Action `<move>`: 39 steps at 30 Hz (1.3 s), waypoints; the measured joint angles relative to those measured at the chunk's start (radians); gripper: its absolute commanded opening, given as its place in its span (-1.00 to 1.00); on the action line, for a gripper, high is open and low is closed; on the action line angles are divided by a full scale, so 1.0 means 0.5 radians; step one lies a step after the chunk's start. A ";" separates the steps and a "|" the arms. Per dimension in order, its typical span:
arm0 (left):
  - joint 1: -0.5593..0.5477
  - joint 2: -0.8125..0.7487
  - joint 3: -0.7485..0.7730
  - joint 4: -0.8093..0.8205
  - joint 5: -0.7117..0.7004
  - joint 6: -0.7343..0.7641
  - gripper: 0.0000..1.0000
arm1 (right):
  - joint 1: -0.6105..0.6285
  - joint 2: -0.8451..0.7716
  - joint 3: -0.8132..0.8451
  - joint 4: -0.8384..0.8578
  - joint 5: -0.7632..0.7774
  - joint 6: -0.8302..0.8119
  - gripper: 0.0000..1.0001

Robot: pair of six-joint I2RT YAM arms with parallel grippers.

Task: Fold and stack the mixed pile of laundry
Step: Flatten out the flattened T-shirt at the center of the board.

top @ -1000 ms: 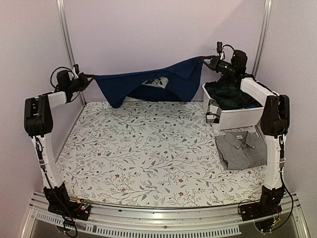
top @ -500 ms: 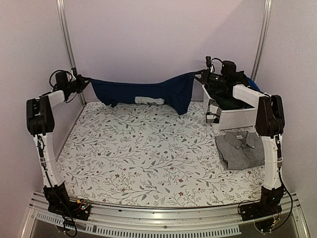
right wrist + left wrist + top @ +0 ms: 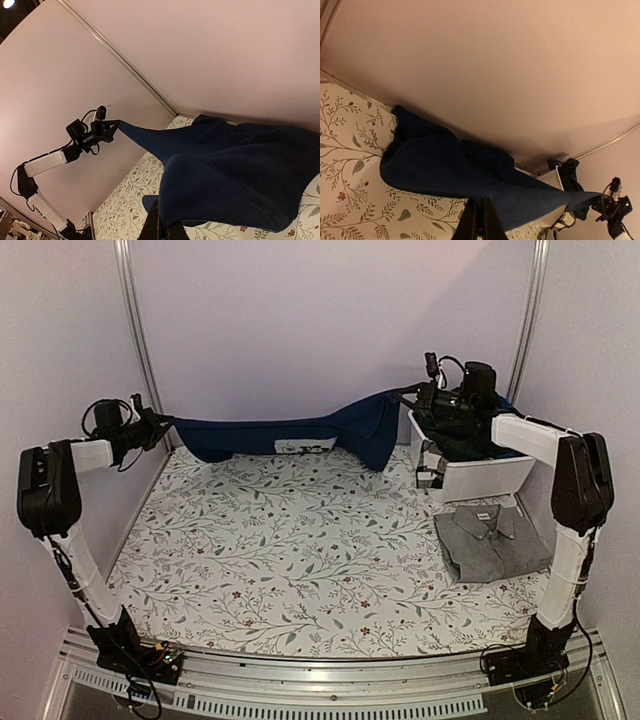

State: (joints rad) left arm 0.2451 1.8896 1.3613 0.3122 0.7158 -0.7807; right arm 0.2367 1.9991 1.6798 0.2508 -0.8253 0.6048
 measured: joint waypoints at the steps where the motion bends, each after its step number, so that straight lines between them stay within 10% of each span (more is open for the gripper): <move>1: -0.001 -0.049 -0.083 -0.021 -0.014 0.008 -1.00 | 0.007 -0.066 -0.097 0.002 -0.002 -0.007 -1.00; 16: -0.060 -1.146 -0.105 -0.087 -0.200 0.062 -1.00 | 0.024 -0.571 -0.091 -0.010 -0.028 -0.041 -1.00; 29: -0.048 0.262 0.877 0.014 -0.063 -0.136 -1.00 | -0.049 0.578 1.563 -0.249 0.119 0.041 -1.00; 33: -0.048 0.642 1.443 0.069 0.087 -0.282 -1.00 | -0.152 0.742 1.638 -0.211 0.120 0.253 -1.00; 39: -0.067 0.320 1.266 0.282 0.108 -0.198 -0.98 | -0.230 0.565 1.426 -0.118 0.121 0.259 -1.00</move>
State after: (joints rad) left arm 0.2115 2.0499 1.9942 0.4534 0.7700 -0.8799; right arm 0.1219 2.2818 2.3928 0.1917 -0.7650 0.7345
